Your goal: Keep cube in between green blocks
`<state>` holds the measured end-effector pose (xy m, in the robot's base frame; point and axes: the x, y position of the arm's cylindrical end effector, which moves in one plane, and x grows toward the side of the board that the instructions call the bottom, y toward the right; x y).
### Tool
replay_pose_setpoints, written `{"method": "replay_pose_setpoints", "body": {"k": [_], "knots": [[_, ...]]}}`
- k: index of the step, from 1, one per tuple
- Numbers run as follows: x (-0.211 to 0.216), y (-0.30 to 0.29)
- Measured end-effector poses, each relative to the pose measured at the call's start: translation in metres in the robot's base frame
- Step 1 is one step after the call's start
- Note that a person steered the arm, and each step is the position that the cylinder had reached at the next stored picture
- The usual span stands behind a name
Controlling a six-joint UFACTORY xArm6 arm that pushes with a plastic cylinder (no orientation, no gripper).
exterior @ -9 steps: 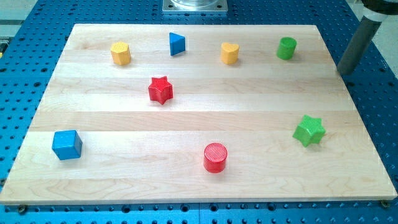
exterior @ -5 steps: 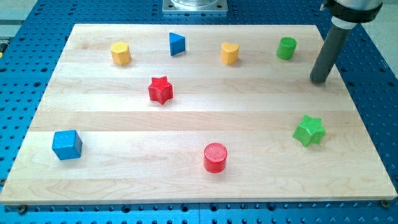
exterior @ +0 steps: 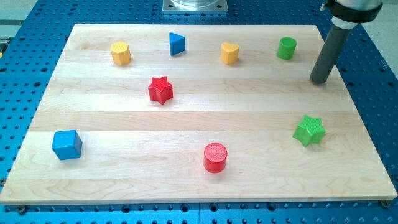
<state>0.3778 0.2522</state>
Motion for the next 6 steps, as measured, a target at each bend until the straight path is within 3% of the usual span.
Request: {"method": "replay_pose_setpoints", "body": {"k": [3,5,6], "knots": [[0.019,-0.034],[0.050,-0.201],[0.082,-0.238]]}}
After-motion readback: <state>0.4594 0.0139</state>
